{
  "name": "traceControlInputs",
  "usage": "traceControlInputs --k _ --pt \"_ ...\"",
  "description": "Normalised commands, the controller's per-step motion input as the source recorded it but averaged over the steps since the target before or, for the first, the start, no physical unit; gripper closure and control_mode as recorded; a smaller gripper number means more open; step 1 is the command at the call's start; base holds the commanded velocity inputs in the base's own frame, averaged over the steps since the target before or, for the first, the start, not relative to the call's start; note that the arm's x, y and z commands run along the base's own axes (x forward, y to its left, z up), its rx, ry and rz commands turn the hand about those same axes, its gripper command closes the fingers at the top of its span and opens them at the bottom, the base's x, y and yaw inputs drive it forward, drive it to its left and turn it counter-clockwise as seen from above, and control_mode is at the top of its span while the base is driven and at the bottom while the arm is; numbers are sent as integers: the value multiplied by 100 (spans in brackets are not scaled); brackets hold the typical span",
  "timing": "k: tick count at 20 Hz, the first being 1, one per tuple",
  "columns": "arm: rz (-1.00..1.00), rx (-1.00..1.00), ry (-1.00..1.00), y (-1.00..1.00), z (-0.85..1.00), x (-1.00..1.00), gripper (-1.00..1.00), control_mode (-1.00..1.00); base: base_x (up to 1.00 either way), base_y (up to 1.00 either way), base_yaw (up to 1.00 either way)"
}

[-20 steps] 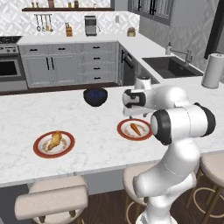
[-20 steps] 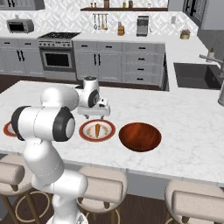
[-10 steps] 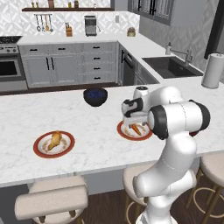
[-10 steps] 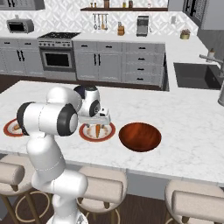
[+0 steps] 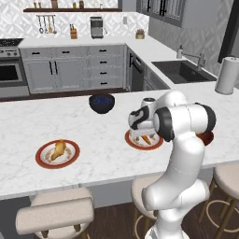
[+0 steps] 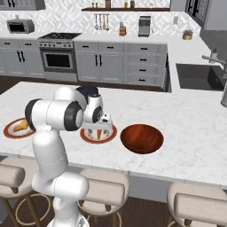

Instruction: Pick the chicken drumstick and carrot from their plates and place them in the bowl. Then put the bowl in the fridge.

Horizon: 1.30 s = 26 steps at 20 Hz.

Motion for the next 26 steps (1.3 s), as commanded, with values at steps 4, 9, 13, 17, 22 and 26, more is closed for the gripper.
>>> traceControlInputs --k 4,9,13,17,22,26 --pt "2 0 1 -3 -32 19 -100 -100 0 0 0" --pt "1 0 0 -1 -16 6 100 -100 0 0 0" --pt "0 0 -2 0 0 -4 100 -100 0 0 0" --pt "0 0 -2 -2 0 -1 100 -100 0 0 0" --pt "-4 0 -6 -9 63 -42 100 -100 0 0 0" --pt "-2 -7 -10 -24 100 -55 100 -100 0 0 0"
